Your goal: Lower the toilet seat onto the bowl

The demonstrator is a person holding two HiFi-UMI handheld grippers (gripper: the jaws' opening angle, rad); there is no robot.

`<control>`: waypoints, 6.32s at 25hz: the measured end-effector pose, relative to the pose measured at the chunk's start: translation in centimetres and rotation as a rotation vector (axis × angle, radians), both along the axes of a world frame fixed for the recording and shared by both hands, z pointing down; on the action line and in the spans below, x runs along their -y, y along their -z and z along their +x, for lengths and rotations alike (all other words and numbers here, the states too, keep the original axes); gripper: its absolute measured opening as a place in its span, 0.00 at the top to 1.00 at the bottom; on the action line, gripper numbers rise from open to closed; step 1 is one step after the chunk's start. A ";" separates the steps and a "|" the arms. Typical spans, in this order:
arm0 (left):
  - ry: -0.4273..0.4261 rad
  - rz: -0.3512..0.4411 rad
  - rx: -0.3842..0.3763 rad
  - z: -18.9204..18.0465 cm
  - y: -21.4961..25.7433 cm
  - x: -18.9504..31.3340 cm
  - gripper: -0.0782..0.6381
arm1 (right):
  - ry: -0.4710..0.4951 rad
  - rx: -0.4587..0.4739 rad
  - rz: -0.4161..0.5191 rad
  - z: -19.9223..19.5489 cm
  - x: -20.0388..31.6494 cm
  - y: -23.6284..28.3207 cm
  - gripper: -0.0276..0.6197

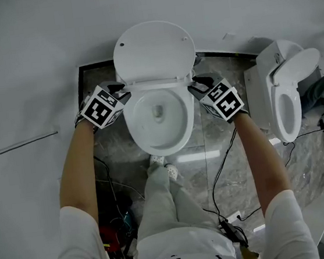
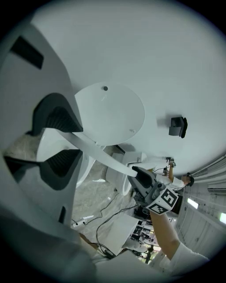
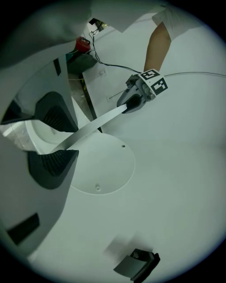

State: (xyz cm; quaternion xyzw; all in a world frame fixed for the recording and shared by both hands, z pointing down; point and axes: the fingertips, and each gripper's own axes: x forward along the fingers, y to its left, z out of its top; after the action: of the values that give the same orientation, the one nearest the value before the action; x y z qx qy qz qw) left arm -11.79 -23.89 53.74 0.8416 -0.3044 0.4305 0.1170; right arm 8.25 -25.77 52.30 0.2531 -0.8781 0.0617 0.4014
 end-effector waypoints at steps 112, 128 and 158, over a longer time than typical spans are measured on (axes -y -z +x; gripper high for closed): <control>0.161 -0.448 -0.087 1.8 -25.6 -17.9 0.86 | -0.332 -0.058 -0.426 4.2 -15.8 -27.4 0.90; 0.255 -0.458 -0.026 1.8 -30.2 -18.2 0.87 | -0.418 -0.075 -0.428 4.3 -16.0 -31.8 0.90; 0.335 -0.439 -0.005 2.3 -31.6 -18.0 0.88 | -0.460 -0.144 -0.337 3.1 -16.2 -32.8 0.91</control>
State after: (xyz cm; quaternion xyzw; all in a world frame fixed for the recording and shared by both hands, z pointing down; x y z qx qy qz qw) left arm -9.53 -5.94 85.34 0.7350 -0.3387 0.4587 0.3669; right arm 11.34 -9.58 85.11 0.3788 -0.7444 0.2779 0.4745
